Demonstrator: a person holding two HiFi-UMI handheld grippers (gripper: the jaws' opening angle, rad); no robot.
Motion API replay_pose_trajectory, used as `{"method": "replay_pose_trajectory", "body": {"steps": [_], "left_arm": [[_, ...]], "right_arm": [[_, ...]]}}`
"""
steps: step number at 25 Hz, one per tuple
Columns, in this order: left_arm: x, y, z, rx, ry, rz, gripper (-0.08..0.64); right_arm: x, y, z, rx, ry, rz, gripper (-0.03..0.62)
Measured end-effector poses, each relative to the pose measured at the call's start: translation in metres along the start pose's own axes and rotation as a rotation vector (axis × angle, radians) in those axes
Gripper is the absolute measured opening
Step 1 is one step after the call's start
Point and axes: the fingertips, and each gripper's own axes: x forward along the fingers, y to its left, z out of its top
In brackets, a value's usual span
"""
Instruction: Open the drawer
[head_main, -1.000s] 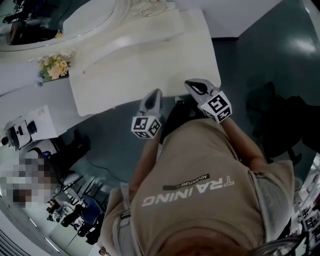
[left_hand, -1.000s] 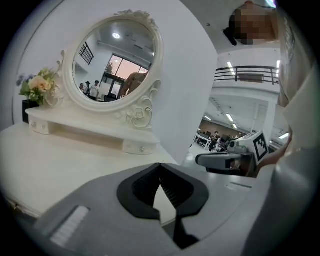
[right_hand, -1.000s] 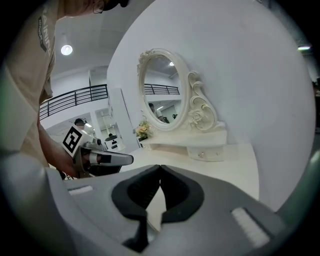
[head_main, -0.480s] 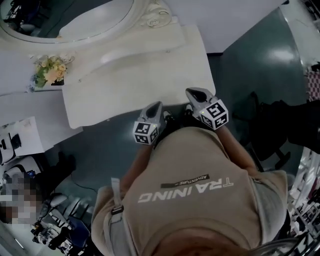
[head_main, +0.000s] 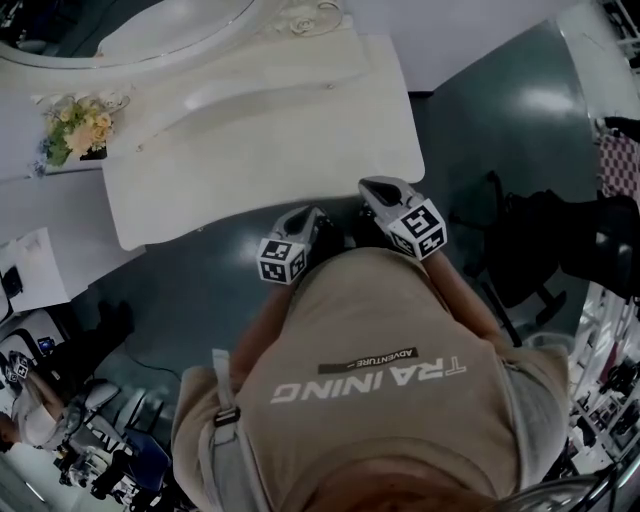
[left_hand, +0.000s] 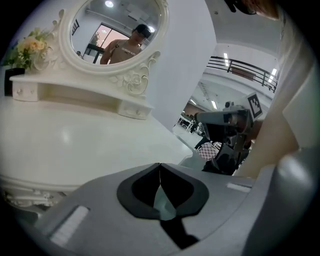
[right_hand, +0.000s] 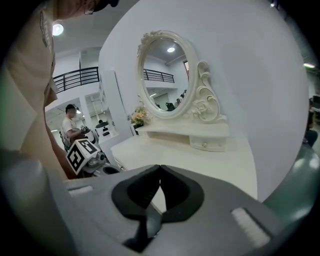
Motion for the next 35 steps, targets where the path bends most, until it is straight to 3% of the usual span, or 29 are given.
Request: {"method": "replay_pose_trajectory", "body": {"steps": [7,10,13,24,32,35], "left_arm": [[0.026,0.001,-0.062,-0.082,0.171,-0.017,0.009],[0.042,0.013,-0.082,-0.230,0.192,-0.005,0.011],[0.060,0.026,-0.088,-0.325,0.175,0.007,0.105],[0.113,0.048,-0.109,-0.248,0.291,0.089,0.120],[0.127,0.049,-0.104,-0.261,0.287,0.202,0.124],[0.130,0.049,-0.105,-0.212,0.298,0.260,0.124]], "right_arm": [[-0.012,-0.005,-0.007,0.016,-0.012,-0.002,0.003],[-0.019,-0.011,-0.011,0.023,-0.008,-0.011,0.003],[-0.029,-0.017,-0.012,0.018,-0.016,-0.030,0.003],[-0.069,-0.039,-0.040,0.067,-0.007,-0.097,0.003],[-0.077,-0.053,-0.035,0.049,-0.021,-0.077,0.003],[-0.082,-0.062,-0.035,0.042,-0.021,-0.070,0.003]]}}
